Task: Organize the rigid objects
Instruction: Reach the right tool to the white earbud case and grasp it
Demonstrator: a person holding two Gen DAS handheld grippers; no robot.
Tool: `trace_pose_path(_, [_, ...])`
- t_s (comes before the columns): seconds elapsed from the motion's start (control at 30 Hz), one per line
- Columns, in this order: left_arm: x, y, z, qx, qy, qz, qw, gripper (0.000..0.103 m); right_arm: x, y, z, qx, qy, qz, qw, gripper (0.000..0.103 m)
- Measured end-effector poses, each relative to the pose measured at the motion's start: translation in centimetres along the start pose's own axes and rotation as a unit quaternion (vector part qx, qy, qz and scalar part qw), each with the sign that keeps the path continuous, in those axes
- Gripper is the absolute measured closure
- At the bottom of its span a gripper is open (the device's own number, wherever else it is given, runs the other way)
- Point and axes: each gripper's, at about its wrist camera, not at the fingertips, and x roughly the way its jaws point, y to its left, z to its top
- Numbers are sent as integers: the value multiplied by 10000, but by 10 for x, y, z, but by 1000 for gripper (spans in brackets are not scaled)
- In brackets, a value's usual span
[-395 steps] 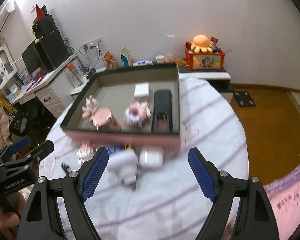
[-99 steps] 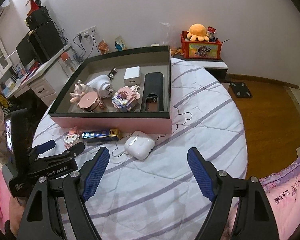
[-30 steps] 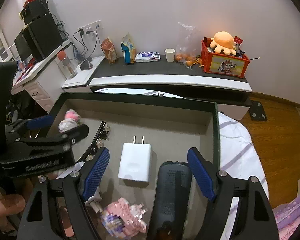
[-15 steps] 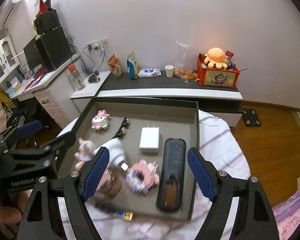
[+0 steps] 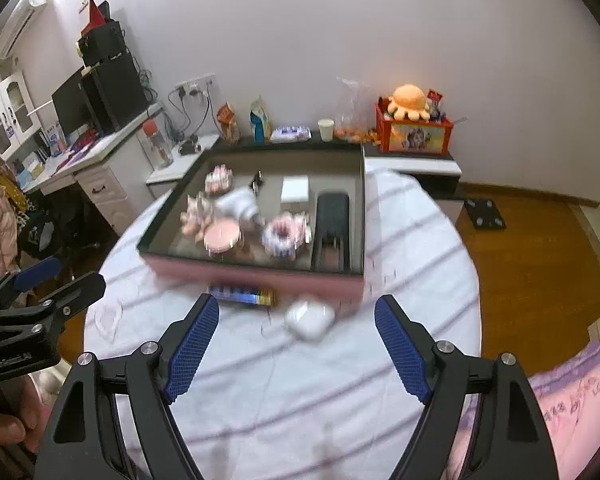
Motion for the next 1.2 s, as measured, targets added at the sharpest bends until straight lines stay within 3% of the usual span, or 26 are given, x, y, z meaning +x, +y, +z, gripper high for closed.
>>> trace_pose_path(0.27, [4,1,-33,-153,199,-63,9997,0,12,-4,-32,7,282,-65,9996,21])
trace_pose_path(0.97, [64,18,-34,-360,678,-21,9970,0,125,-14,-34,-28,836,-273,9961,22])
trace_pose_path(1.03, [69,16,-35,-318,730,-26,9968,0,127,-14,-33,-41,748,-334,9966,27])
trace_pose_path(1.17, [73,16,-36,-328,769,-53,9965,0,128,-10,-32,-252,666,-424,9966,50])
trace_pose_path(1.2, [73,17,-36,-334,765,-46,9965,0,127,-8,-32,-302,678,-434,9963,50])
